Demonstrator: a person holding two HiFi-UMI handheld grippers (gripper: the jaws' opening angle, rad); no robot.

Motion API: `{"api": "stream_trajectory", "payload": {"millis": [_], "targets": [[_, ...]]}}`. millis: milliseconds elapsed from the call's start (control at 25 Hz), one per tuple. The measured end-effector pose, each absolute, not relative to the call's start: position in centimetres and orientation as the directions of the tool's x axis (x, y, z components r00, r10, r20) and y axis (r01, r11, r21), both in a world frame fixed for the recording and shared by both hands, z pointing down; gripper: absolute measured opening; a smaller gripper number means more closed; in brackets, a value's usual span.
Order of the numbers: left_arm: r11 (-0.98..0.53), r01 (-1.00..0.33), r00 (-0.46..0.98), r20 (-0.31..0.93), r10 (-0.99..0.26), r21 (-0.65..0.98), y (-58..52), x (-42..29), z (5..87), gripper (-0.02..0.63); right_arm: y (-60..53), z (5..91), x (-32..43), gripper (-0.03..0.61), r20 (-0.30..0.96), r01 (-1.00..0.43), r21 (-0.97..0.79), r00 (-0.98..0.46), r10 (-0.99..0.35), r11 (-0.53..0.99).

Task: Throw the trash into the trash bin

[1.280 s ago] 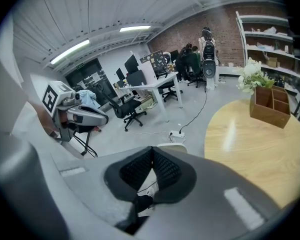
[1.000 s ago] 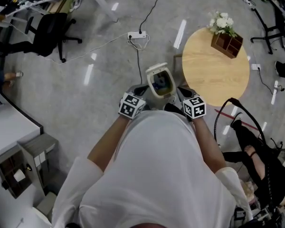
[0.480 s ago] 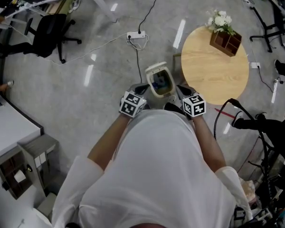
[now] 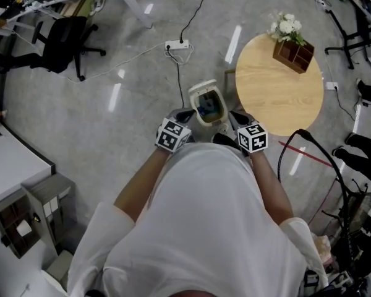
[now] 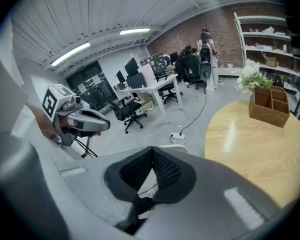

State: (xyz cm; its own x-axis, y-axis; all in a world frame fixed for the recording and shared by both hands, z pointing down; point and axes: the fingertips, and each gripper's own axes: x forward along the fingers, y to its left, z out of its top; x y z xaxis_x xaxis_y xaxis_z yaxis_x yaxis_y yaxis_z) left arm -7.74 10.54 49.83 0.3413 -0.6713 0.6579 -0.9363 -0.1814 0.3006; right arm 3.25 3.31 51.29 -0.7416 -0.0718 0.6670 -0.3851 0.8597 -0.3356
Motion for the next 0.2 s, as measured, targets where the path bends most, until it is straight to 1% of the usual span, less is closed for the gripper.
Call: {"api": "stream_trajectory", "payload": {"millis": [200], "targets": [[-0.181, -0.936, 0.341, 0.656, -0.673, 0.301, 10.58, -7.47, 49.77, 0.003, 3.22, 51.35, 3.61, 0.002, 0.668, -0.389, -0.337, -0.741, -0.074, 0.858]]}}
